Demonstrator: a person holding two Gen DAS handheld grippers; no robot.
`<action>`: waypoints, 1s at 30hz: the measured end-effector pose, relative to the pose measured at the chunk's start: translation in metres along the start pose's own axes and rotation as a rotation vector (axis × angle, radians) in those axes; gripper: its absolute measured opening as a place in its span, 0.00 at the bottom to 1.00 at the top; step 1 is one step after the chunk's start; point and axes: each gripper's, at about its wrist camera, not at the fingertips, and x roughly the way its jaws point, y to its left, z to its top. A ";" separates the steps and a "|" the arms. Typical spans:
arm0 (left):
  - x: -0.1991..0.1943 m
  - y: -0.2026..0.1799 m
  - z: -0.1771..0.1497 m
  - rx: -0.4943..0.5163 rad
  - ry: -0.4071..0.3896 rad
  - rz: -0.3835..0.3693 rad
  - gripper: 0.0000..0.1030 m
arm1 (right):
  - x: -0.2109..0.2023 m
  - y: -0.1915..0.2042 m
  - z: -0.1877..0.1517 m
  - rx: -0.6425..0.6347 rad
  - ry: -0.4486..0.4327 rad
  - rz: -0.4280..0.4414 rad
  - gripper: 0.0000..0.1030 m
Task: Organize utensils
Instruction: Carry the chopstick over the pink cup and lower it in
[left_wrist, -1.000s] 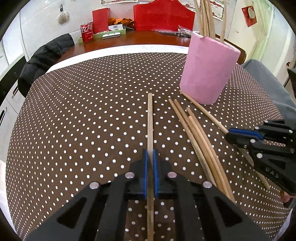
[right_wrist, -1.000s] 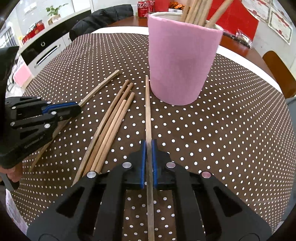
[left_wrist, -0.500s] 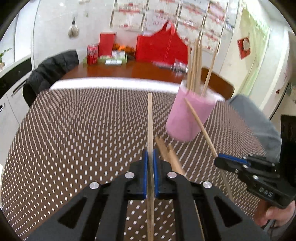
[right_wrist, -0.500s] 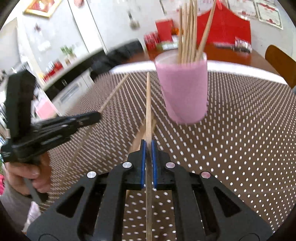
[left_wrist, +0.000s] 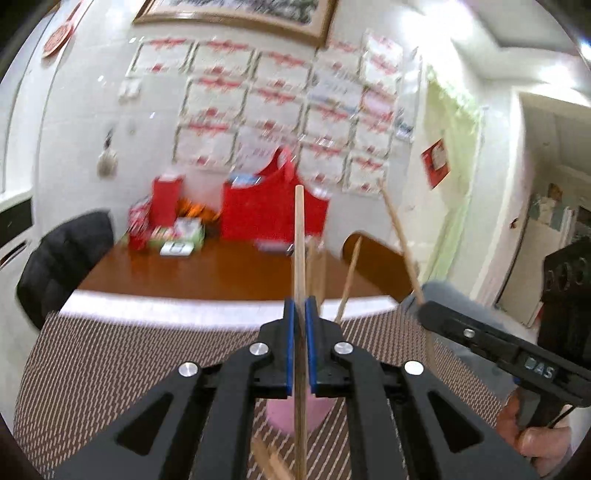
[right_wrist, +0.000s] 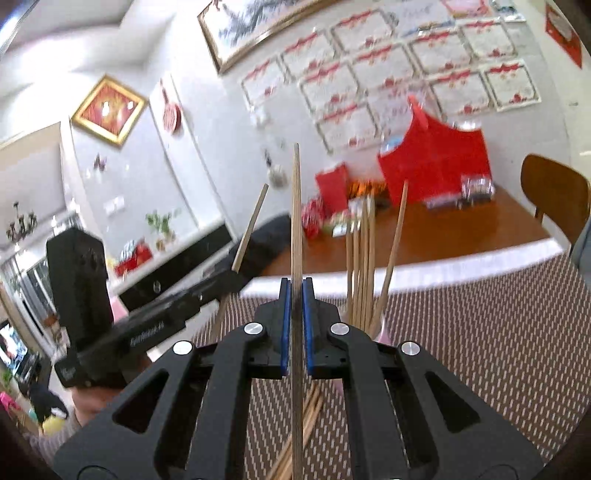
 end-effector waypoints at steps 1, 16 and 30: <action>0.004 -0.004 0.006 0.005 -0.022 -0.015 0.06 | 0.003 -0.003 0.007 0.004 -0.021 -0.001 0.06; 0.061 0.003 0.042 -0.099 -0.246 -0.132 0.06 | 0.056 -0.033 0.060 0.046 -0.174 -0.030 0.06; 0.105 0.007 0.014 -0.094 -0.252 -0.056 0.06 | 0.079 -0.053 0.038 0.023 -0.162 -0.086 0.06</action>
